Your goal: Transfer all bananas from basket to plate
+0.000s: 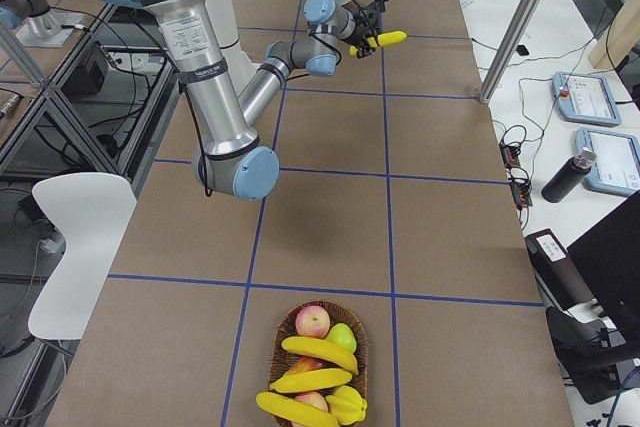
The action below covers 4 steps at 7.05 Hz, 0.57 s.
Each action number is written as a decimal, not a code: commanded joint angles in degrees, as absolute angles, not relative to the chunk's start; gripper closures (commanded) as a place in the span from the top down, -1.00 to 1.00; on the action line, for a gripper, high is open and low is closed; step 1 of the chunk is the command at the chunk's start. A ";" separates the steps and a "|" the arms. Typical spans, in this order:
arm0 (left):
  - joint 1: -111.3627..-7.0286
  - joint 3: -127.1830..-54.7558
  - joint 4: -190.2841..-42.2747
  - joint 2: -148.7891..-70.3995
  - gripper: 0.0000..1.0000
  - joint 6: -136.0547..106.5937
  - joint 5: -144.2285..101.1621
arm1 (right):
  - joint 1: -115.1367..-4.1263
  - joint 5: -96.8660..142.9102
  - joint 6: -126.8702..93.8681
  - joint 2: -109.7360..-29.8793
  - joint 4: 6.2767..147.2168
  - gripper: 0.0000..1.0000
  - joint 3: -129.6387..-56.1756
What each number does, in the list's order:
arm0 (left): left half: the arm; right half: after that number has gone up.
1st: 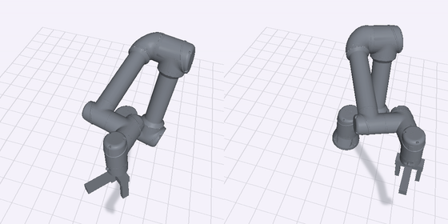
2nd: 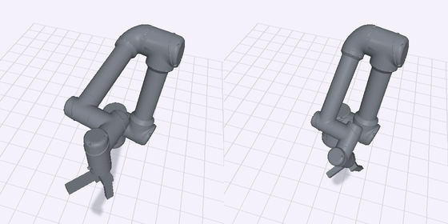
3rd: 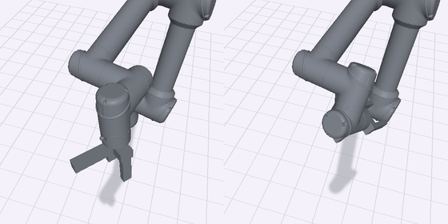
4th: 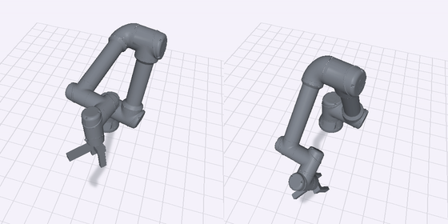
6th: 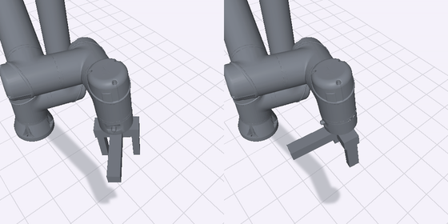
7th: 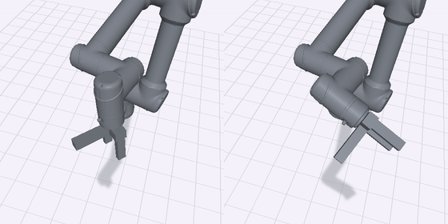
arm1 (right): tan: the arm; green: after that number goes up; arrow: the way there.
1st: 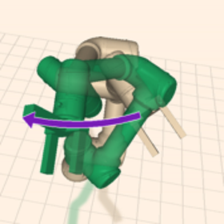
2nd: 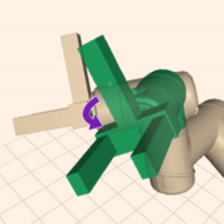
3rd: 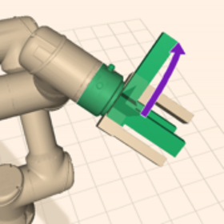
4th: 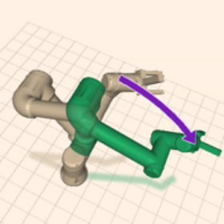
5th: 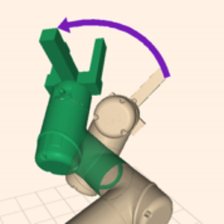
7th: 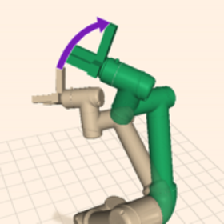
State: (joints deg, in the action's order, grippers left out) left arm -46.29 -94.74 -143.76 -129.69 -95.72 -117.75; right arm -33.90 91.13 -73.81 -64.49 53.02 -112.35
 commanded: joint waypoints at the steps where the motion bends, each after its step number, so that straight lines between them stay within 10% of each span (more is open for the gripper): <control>1: -43.17 -94.66 -144.58 -129.46 1.00 -97.73 -114.19 | -27.45 82.31 -73.74 -62.15 53.17 -1.00 -113.38; 4: -40.61 -94.92 -145.98 -129.46 0.85 -97.91 -113.73 | -26.37 81.12 -73.65 -61.52 53.17 -1.00 -113.47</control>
